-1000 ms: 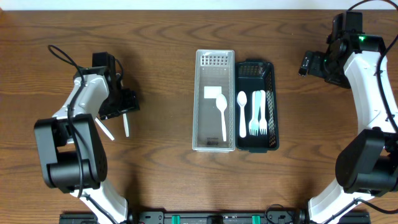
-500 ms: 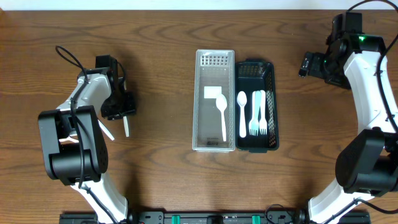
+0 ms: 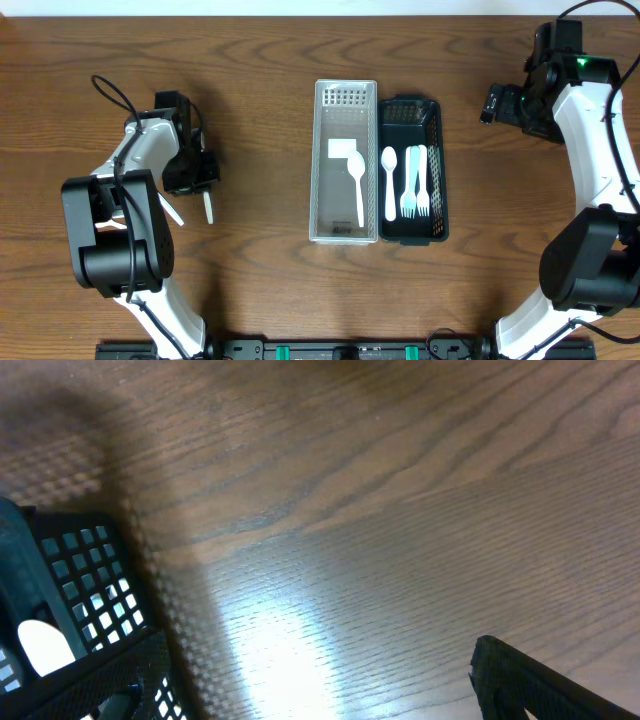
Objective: Pack container
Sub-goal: 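Carry the white spoon into the clear tray and release it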
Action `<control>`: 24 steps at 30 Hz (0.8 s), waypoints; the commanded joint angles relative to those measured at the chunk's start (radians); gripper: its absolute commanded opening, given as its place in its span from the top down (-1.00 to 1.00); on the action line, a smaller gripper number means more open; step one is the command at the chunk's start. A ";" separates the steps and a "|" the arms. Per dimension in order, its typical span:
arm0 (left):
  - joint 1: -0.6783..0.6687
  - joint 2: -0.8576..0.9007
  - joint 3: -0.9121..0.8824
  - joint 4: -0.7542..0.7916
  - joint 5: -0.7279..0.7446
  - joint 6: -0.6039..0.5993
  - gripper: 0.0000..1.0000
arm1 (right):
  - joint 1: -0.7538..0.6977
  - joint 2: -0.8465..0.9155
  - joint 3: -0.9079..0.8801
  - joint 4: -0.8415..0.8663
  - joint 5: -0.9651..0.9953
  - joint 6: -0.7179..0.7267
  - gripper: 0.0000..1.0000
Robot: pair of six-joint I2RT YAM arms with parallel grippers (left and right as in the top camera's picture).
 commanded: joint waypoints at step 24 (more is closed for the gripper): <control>-0.722 -0.230 0.237 -0.041 0.019 -0.346 0.88 | -0.002 0.000 -0.002 -0.003 -0.002 -0.013 -0.99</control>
